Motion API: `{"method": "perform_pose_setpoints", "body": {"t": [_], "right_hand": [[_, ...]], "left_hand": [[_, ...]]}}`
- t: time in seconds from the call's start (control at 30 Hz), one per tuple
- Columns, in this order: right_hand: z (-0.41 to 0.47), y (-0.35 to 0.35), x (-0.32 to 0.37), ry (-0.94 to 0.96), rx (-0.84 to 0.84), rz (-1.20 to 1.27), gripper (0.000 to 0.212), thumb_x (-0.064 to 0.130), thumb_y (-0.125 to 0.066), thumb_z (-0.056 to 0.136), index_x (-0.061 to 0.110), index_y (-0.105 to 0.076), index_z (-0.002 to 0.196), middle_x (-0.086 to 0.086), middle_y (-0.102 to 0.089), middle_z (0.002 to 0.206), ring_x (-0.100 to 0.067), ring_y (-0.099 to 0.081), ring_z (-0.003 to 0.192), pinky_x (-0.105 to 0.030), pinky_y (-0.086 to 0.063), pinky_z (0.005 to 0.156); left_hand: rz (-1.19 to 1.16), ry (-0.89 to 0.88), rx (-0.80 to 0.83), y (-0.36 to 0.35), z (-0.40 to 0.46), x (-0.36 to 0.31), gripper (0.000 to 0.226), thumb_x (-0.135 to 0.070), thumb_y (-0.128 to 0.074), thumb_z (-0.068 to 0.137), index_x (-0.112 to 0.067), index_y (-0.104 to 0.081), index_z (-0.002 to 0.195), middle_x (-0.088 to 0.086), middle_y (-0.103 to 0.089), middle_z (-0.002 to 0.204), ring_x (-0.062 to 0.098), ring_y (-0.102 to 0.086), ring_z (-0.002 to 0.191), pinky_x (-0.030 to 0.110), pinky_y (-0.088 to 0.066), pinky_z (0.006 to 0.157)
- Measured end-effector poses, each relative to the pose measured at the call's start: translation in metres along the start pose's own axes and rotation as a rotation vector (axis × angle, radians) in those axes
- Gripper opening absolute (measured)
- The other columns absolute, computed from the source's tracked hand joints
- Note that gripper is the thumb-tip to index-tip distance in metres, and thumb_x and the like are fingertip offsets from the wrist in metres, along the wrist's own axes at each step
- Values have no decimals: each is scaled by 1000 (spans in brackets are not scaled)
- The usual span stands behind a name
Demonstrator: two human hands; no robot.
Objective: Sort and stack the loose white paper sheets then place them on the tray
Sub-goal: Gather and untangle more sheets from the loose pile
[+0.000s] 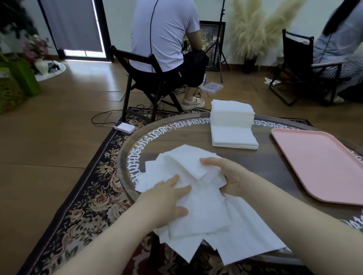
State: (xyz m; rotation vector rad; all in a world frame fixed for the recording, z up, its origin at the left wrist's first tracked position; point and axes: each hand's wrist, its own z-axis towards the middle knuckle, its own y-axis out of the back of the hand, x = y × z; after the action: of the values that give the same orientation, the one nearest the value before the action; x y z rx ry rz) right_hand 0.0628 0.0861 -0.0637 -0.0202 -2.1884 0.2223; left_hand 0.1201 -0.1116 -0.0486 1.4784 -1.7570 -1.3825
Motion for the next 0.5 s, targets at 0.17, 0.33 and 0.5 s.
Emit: {"method": "perform_pose_setpoints", "body": {"t": [0.17,0.33,0.5], "right_hand": [[-3,4,1,166,-183,-494,19,15,-75,82,7,-68,98,-5,-70,76,-17,-67,60,-25,-52,54],[-6,-2,-7,122,-150,-514,17,23,-79,81,16,-69,91,2,-73,76,-15,-69,64,-25,-55,52],[-7,-5,-11,100,-213,-385,20,35,-78,82,20,-67,86,7,-70,62,-13,-64,55,-21,-45,49]], "left_hand": [[-10,63,-40,-2,-2,1,87,-48,-52,97,-22,5,157,-3,14,165,18,-12,151,37,-27,114],[-37,82,-53,-3,-2,3,93,-53,-49,96,-12,8,156,2,11,165,20,-9,151,38,-24,115],[-42,64,-35,-7,-1,4,99,-62,-51,91,-18,9,156,0,14,165,20,2,152,40,-19,119]]}}
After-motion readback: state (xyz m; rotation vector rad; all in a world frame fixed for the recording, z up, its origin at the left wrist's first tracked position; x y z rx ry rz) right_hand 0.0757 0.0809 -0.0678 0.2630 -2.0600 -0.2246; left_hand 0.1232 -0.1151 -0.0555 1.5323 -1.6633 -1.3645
